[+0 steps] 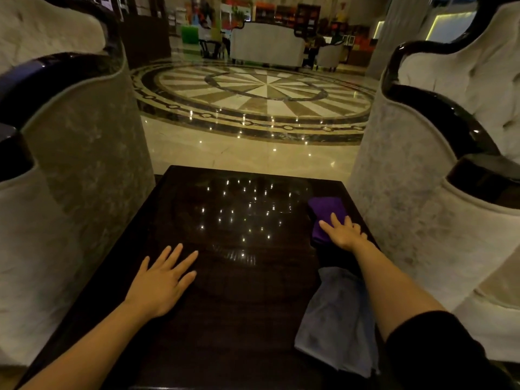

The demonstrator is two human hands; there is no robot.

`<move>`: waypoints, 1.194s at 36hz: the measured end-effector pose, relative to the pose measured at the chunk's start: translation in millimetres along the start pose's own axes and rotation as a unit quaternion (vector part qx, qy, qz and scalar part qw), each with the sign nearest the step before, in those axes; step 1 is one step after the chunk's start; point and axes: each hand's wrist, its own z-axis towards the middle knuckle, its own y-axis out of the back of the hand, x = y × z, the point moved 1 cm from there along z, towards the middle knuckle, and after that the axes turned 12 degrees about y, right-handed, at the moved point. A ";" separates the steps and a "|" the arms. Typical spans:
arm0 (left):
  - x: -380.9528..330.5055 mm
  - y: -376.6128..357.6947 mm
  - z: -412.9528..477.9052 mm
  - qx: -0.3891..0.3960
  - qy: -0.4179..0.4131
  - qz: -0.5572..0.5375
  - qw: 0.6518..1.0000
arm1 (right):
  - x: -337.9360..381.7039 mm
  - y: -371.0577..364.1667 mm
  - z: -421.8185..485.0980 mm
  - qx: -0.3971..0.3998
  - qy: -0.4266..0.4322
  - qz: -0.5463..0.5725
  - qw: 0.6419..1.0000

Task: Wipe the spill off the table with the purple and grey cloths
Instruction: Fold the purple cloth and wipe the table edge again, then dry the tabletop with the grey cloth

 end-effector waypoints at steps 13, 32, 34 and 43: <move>-3.1 8.2 -4.2 0.016 -0.005 -0.021 1.000 | 5.8 -5.0 -87.8 -0.114 -0.031 0.043 0.992; 29.7 7.1 -35.2 -0.022 -0.033 -0.054 0.998 | 25.2 -75.5 -153.2 -0.086 0.009 0.036 0.996; 39.5 1.0 -43.1 -0.027 -0.033 -0.052 0.998 | 24.4 -75.0 -148.7 -0.076 0.023 0.028 0.996; 58.2 -14.8 -62.1 -0.039 -0.021 -0.037 0.998 | 44.0 -82.2 -145.0 -0.053 0.097 0.016 0.994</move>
